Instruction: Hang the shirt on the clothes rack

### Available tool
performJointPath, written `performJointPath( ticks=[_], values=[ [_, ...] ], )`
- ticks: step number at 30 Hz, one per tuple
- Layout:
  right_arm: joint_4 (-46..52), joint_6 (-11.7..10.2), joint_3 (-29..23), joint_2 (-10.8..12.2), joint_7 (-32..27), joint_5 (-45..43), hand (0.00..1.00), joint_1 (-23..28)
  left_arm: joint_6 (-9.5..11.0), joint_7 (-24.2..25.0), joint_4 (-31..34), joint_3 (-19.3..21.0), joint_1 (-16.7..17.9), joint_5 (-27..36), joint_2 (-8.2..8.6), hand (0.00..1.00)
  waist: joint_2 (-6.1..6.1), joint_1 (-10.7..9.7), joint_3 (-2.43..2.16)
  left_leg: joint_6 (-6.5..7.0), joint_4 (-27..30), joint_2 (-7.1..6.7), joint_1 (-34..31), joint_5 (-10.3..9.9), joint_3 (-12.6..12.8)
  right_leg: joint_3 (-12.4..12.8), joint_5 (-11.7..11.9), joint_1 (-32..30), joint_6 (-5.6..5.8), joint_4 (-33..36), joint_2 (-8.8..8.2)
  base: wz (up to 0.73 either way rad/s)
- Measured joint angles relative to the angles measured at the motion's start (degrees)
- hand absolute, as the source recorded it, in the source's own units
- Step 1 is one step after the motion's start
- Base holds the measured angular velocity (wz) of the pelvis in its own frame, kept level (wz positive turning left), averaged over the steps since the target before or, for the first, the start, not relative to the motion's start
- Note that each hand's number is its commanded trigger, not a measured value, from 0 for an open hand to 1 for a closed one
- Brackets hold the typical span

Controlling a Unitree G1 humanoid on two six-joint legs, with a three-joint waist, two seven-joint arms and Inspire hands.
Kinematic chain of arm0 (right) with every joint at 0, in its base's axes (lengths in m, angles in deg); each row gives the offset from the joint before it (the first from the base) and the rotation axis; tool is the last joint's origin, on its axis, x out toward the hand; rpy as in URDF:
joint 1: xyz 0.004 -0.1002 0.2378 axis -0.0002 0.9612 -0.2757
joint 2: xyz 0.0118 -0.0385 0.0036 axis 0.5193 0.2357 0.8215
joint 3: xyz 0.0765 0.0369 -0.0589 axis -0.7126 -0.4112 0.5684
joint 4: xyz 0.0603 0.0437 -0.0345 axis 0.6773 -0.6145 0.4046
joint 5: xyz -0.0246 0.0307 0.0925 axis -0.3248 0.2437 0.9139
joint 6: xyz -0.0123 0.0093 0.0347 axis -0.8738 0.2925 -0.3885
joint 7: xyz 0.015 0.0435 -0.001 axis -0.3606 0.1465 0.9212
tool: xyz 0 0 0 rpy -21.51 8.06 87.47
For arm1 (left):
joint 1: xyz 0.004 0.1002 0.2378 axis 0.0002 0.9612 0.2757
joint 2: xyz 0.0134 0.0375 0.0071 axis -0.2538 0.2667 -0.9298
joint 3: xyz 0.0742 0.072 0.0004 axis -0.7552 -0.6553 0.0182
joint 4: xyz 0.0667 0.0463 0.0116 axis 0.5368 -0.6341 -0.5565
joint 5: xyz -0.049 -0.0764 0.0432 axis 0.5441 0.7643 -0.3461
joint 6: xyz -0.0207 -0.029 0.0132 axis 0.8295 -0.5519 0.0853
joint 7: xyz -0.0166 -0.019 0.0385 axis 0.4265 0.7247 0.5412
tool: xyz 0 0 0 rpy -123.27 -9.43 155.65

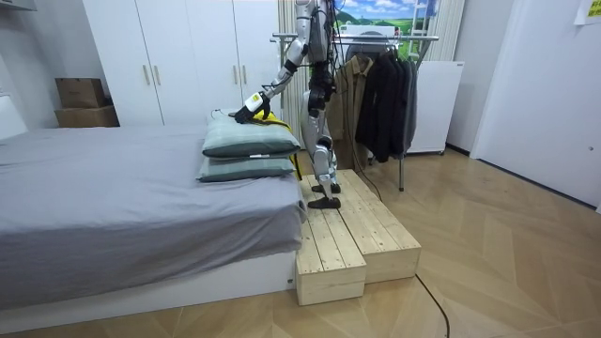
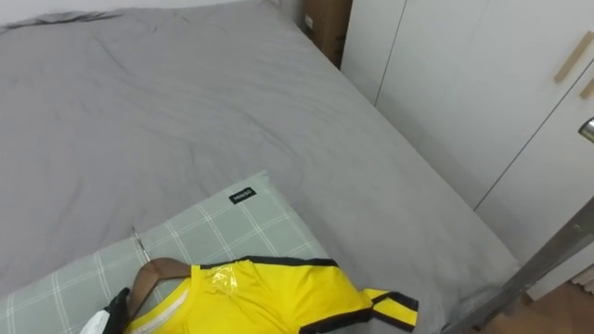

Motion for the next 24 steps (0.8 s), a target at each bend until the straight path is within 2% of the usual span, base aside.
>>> performJointPath(
  ticks=[7,15,20,24],
  values=[
    [0.0,0.0,1.6,0.1,-0.8,0.1,0.00,-0.1,1.2,-1.0,-1.4,-0.2,-0.2,0.5,0.02,0.00,-0.10,0.2,-0.08,0.00,0.1,0.01,-0.6,0.0,0.0,0.0,0.1,-0.6,-0.02,0.1,0.03,0.00],
    [0.0,0.2,3.5,0.1,-0.9,0.1,0.00,-1.0,2.9,-1.2,-5.7,-0.7,-1.5,1.5,-0.22,0.00,-0.93,0.9,-0.32,0.00,0.1,0.03,-0.7,0.0,0.0,0.0,0.1,-0.7,-0.02,0.1,0.06,0.00],
    [0.0,0.2,3.7,0.2,-0.9,0.1,0.00,-1.0,3.3,-0.5,-5.9,-0.7,-2.1,1.5,-0.27,0.00,-1.54,1.5,-0.10,0.00,0.1,0.02,-0.8,0.0,0.1,0.0,0.1,-0.7,-0.03,0.0,0.04,0.00],
    [0.0,0.2,3.8,0.2,-0.9,0.1,0.00,-1.0,3.3,-0.1,-6.2,-0.6,-2.5,1.5,-0.33,0.00,-1.66,1.6,-0.13,0.00,0.1,0.01,-0.8,0.0,0.1,0.0,0.1,-0.7,-0.02,0.0,0.04,0.00]
  ],
)
